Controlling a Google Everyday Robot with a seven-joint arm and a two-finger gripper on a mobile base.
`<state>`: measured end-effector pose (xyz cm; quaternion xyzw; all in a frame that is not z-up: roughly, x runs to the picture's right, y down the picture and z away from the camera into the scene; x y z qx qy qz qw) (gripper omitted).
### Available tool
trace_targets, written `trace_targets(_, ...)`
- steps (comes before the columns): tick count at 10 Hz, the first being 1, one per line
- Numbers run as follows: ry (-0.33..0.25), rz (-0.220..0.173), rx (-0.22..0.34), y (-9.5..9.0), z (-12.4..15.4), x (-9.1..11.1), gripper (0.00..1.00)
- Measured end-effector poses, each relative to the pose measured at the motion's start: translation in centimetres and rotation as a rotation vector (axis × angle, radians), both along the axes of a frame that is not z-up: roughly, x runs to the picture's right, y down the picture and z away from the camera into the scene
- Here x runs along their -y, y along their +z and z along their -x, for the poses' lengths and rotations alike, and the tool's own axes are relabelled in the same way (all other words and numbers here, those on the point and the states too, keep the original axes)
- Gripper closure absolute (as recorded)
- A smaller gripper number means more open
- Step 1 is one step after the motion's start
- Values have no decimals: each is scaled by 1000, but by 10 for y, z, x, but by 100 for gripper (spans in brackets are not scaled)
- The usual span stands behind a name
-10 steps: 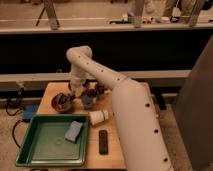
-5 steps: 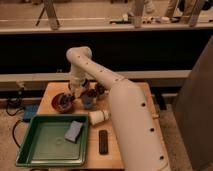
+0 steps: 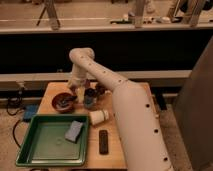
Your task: Place brush in red bowl
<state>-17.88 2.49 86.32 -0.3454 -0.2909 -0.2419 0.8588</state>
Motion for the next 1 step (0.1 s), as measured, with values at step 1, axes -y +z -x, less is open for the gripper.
trace_targets(1,17,-12,17,-3,-2,2,20)
